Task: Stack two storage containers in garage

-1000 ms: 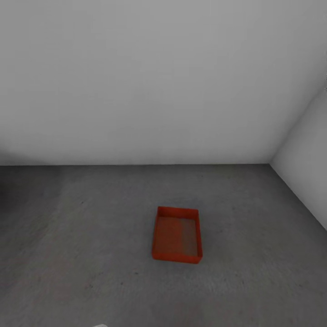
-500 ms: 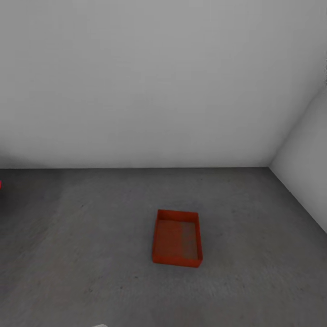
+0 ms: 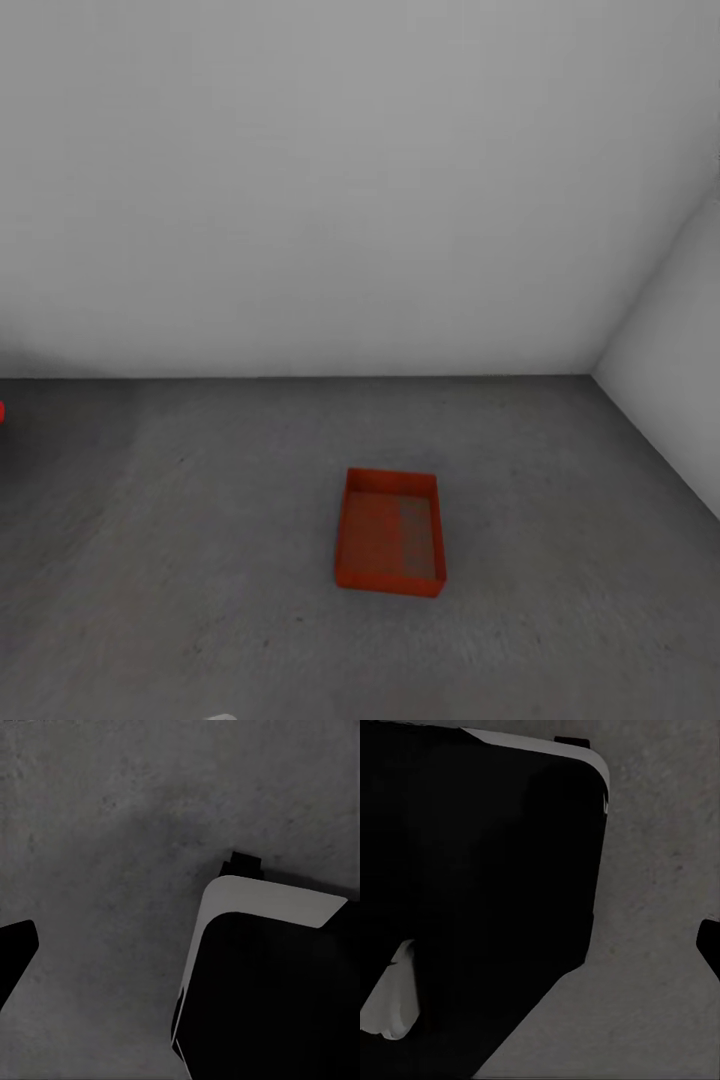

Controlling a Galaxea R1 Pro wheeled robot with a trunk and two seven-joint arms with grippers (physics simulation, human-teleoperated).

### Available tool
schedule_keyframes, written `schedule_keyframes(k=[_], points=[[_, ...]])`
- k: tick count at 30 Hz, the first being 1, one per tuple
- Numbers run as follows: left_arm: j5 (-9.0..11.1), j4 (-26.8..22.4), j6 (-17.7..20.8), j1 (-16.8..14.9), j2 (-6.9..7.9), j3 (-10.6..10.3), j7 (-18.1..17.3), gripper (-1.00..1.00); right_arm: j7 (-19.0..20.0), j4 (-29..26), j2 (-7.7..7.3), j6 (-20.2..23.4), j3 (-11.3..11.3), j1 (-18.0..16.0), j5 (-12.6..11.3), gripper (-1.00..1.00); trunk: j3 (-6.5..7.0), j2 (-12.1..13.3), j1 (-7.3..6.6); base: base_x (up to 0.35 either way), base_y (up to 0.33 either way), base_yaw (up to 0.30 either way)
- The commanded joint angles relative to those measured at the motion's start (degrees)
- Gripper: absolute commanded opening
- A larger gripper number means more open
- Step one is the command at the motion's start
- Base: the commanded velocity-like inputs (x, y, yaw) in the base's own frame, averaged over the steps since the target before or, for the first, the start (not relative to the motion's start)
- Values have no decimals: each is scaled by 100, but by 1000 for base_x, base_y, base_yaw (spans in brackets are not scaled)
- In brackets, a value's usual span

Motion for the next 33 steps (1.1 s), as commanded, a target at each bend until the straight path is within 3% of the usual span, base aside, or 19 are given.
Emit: schedule_keyframes(k=[1, 29, 33], points=[[38, -1, 23, -4, 0, -49, 20, 100, -9, 18, 2, -41, 51, 2, -58, 100, 4, -5, 1, 0, 0, 0], [49, 1, 16, 2, -40, -41, 20, 100, -7, 9, -38, -96, 42, 23, -70, 100, 265, -5, 1, 0, 0, 0], [75, 9, 17, 238, -58, -34, 20, 100, -7, 9, -38, -96, 43, 23, -65, 100, 302, -5, 1, 0, 0, 0]])
